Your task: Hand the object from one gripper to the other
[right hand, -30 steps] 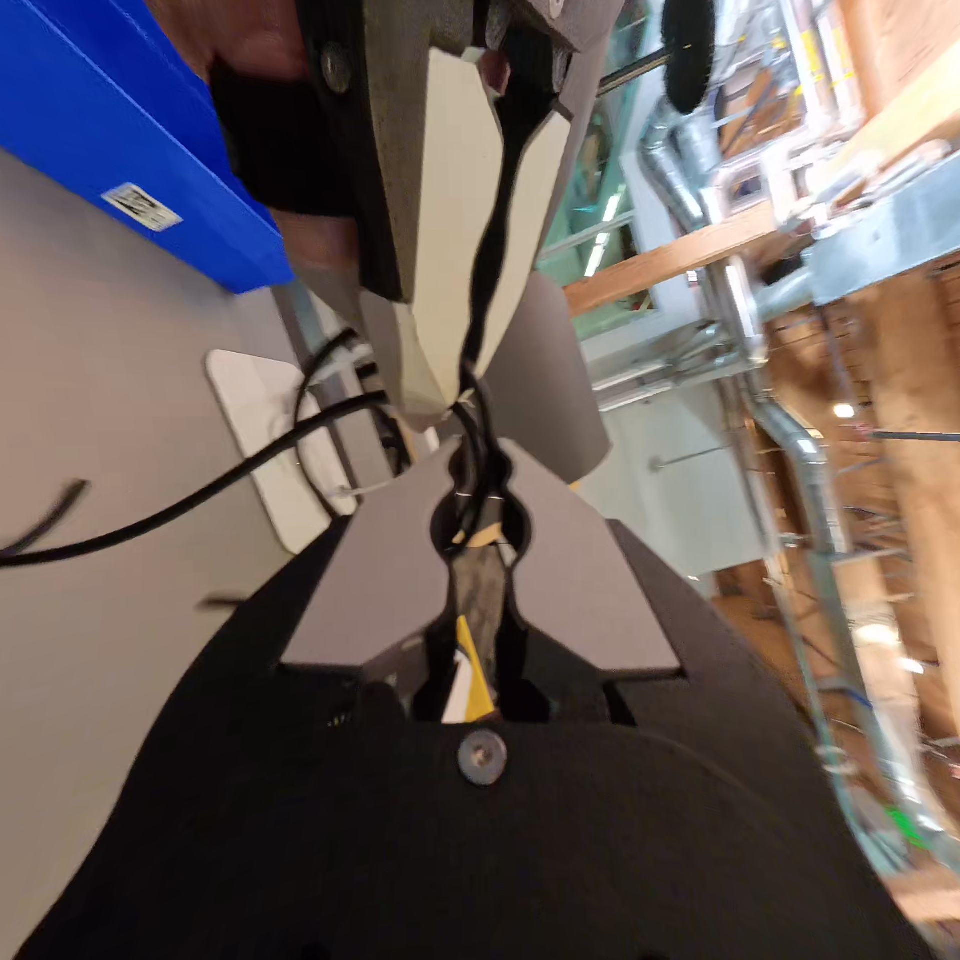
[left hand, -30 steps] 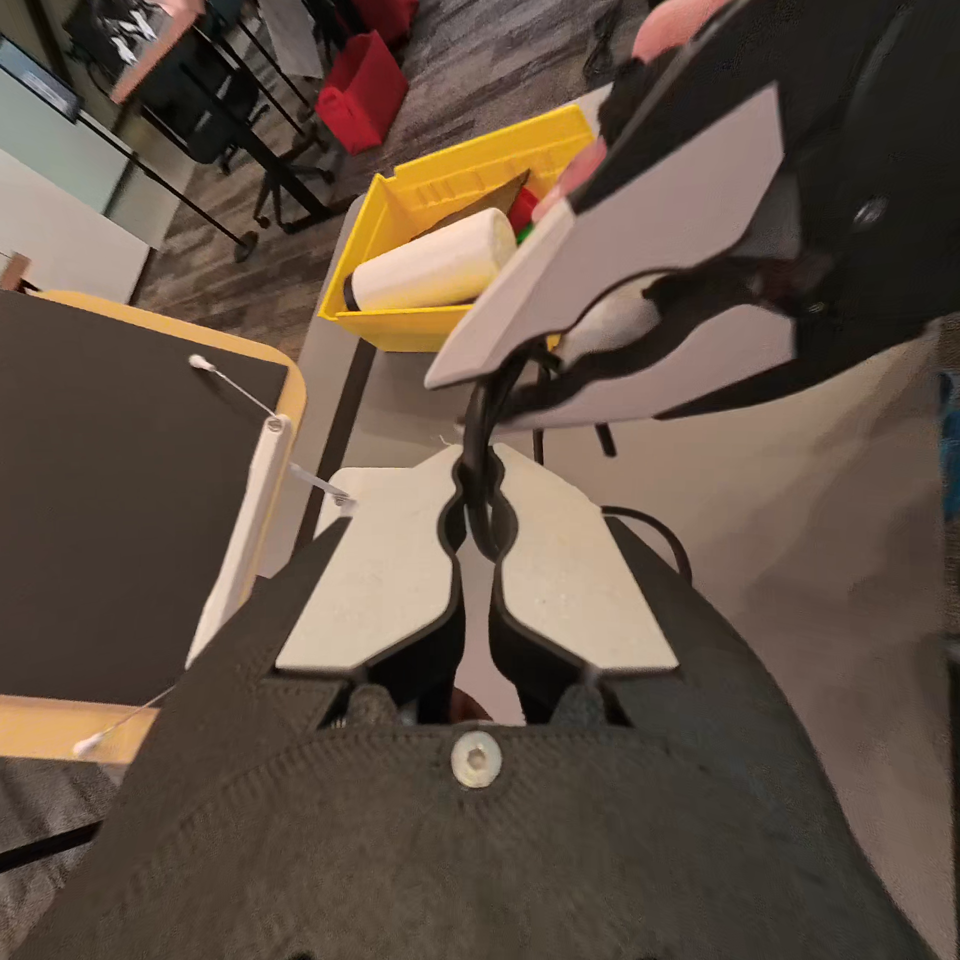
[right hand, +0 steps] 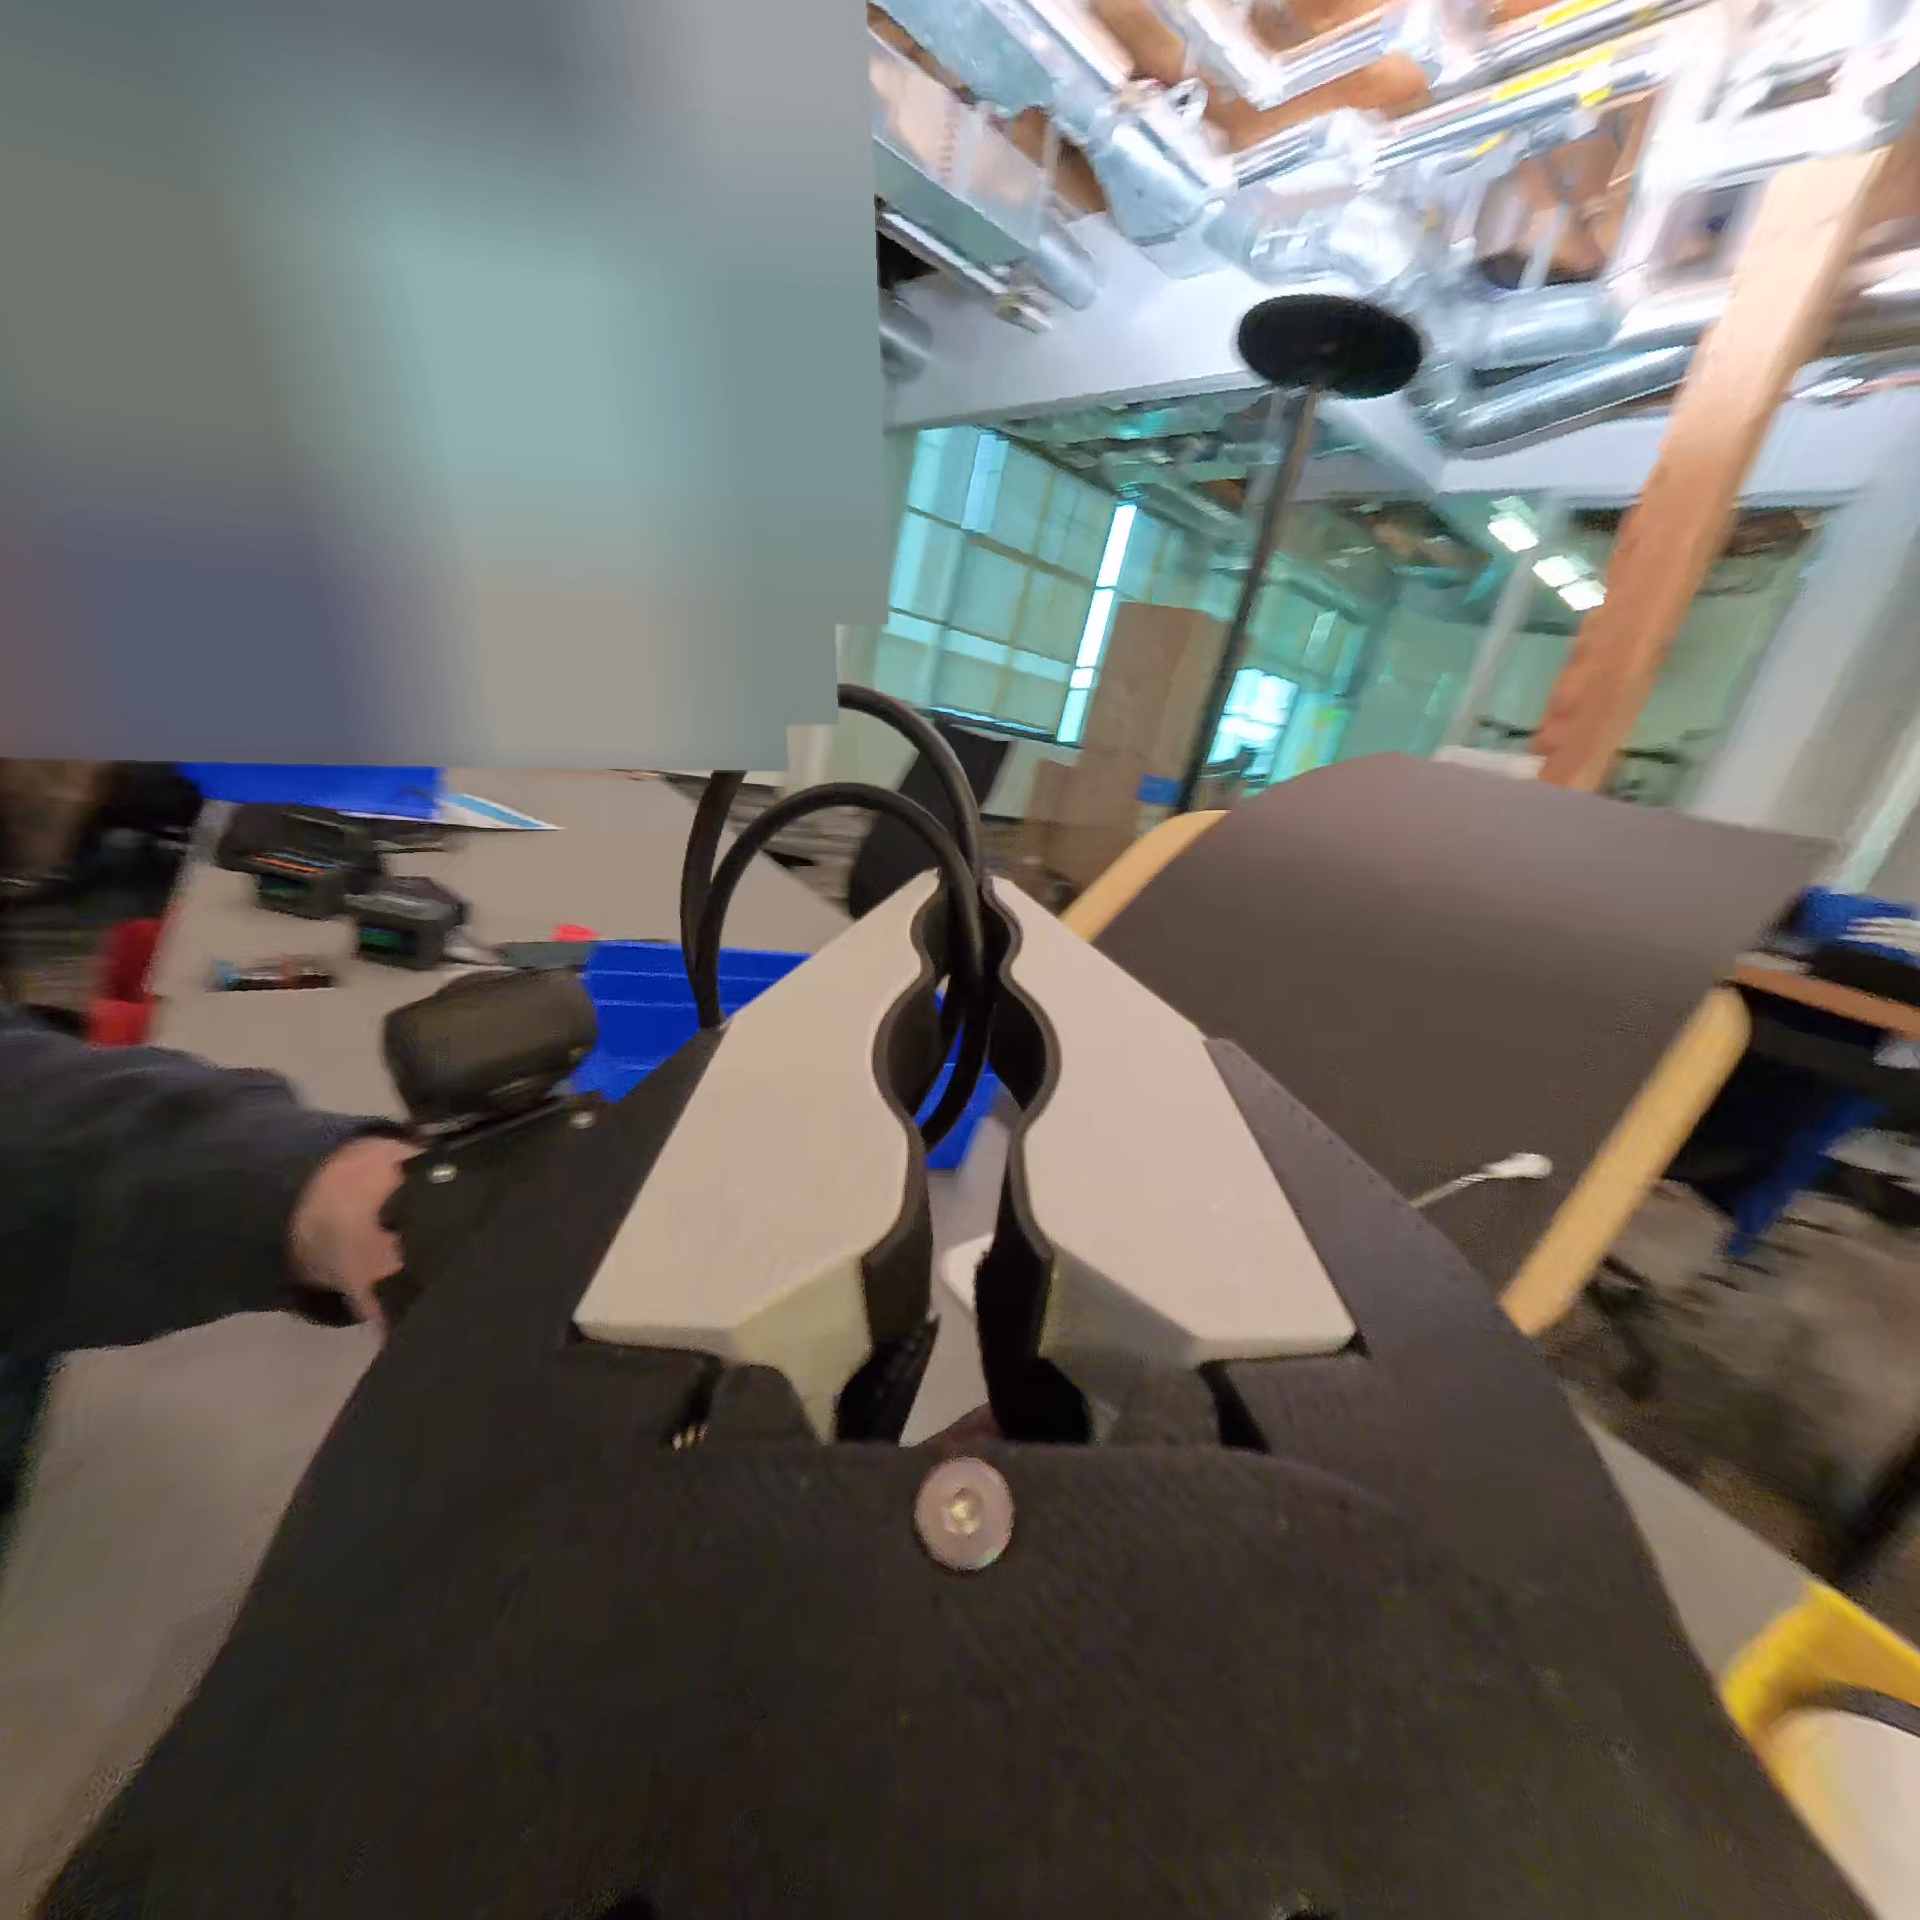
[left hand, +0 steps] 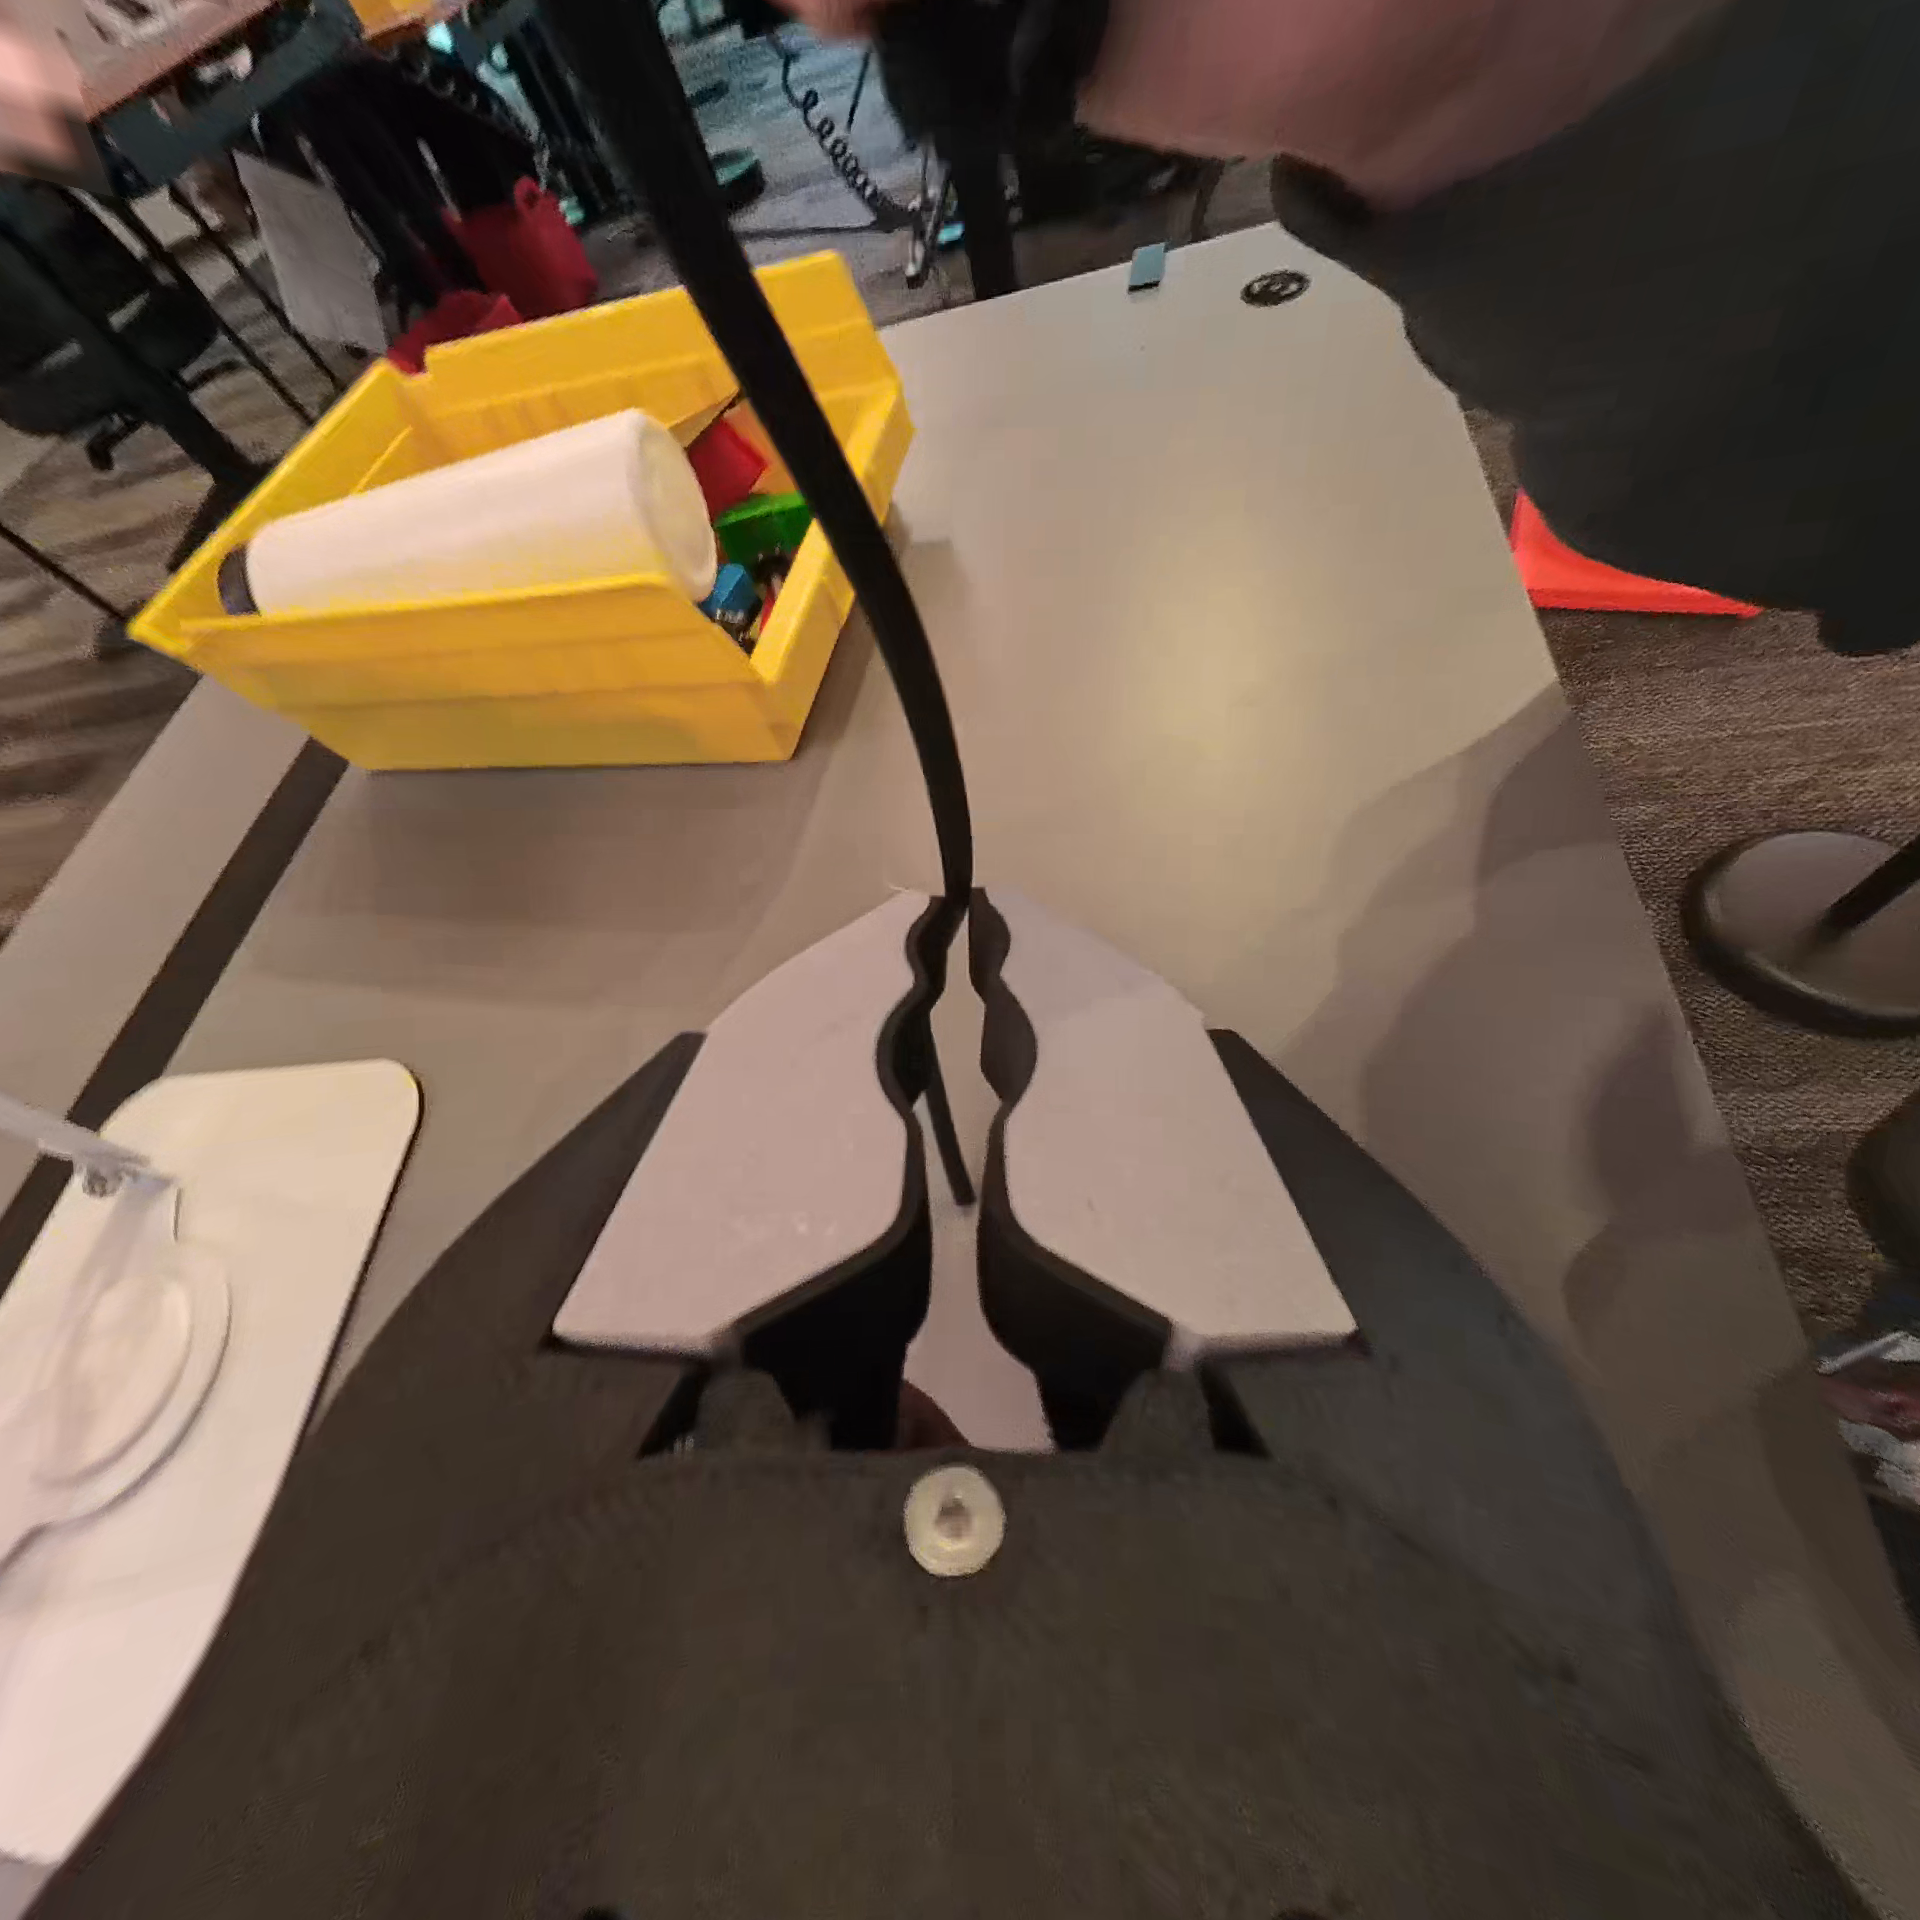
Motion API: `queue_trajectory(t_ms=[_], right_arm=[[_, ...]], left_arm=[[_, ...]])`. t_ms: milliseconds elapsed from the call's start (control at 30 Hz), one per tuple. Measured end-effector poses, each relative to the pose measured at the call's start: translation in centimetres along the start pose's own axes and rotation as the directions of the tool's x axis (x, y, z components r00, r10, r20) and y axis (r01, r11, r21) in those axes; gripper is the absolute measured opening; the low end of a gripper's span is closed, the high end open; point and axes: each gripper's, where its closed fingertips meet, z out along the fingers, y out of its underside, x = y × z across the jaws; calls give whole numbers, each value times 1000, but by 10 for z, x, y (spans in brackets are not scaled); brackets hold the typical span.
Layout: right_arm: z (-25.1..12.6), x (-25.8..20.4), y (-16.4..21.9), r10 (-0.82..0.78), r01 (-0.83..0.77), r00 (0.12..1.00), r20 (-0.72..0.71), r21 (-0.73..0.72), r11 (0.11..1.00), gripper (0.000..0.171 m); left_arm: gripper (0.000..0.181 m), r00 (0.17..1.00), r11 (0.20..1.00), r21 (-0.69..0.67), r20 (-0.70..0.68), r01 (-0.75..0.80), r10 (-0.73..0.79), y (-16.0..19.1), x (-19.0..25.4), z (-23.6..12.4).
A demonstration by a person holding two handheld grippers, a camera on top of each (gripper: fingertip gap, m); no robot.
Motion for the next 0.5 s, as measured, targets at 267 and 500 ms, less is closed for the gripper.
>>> queue_trajectory(t_ms=[267,500], right_arm=[[-9,-33,-2,178,-189,950,255,18,982,0],[-30,-89,21,236,-168,832,502,-178,970,0]], left_arm=[[2,999,998,47,5,-42,42,-14,4,16],[2,984,993,112,179,-22,2,-33,-40,3]])
